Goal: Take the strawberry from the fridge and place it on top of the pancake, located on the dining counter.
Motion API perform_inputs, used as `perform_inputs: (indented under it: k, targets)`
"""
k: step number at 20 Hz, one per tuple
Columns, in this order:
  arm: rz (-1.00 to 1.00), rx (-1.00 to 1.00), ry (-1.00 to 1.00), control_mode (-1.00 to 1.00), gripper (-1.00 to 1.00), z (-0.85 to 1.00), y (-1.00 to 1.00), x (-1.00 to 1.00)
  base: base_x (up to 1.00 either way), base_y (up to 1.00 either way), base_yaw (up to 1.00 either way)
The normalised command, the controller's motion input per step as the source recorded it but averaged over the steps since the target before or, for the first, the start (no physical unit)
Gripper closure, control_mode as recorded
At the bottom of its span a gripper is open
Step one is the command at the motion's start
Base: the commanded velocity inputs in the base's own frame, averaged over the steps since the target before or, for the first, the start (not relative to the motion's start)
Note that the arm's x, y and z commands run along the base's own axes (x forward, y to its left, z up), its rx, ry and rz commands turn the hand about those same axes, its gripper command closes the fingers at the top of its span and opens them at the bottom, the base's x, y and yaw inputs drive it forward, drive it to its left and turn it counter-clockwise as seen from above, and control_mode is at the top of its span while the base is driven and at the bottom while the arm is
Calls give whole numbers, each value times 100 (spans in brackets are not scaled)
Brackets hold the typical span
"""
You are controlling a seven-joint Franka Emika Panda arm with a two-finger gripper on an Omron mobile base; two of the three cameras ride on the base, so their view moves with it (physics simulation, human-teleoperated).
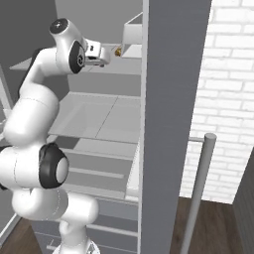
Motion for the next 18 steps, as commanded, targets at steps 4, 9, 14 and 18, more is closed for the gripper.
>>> perform_inputs:
  k: [4,9,14,18]
  targets:
    - [0,0,0,-100,-100,-19,0,33,0,0,0]
    - [0,0,0,-100,-100,-5,0,31,0,0,0]
    - [0,0,0,-100,-100,-2,0,33,0,0,0]
    - [0,0,0,-100,-100,-6,0,33,0,0,0]
